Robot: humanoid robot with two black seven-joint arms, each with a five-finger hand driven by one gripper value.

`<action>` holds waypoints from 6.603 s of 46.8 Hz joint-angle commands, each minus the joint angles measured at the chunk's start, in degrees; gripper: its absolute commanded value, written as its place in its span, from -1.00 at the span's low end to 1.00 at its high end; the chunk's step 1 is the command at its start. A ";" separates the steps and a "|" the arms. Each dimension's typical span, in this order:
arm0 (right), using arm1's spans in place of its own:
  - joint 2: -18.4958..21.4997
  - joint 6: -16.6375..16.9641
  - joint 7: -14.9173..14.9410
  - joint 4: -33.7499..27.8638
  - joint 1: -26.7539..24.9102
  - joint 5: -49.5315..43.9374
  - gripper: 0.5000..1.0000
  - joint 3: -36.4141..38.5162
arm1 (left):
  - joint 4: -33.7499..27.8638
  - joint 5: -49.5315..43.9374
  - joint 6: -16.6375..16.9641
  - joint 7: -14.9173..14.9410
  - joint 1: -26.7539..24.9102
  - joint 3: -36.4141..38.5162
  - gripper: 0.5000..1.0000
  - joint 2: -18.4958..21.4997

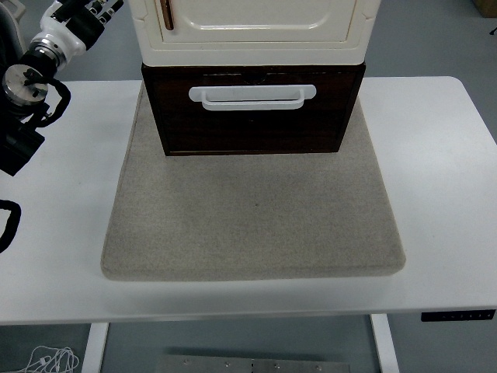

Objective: Open the drawer under the combination cabinet

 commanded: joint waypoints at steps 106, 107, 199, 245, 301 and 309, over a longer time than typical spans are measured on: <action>0.00 0.03 0.00 0.01 0.00 0.00 0.71 0.00 | -54.55 22.76 9.62 1.06 -33.96 10.36 1.00 21.27; 0.00 0.03 0.00 0.01 0.00 0.00 0.71 0.00 | -55.96 23.11 9.62 1.06 -34.05 11.68 1.00 21.27; 0.00 0.03 0.00 0.01 0.00 0.00 0.71 0.00 | -71.53 29.26 14.28 31.03 -43.54 57.13 1.00 14.07; 0.00 -0.06 0.00 0.01 0.00 0.00 0.71 0.00 | -68.28 29.62 14.19 30.86 -43.45 60.12 1.00 11.96; 0.00 0.03 0.00 0.01 0.00 0.00 0.71 0.00 | -66.43 29.97 12.61 30.86 -40.64 60.12 1.00 8.26; 0.00 -0.06 0.00 0.01 0.00 0.00 0.70 0.00 | -66.43 29.88 8.92 30.86 -40.99 59.85 1.00 8.79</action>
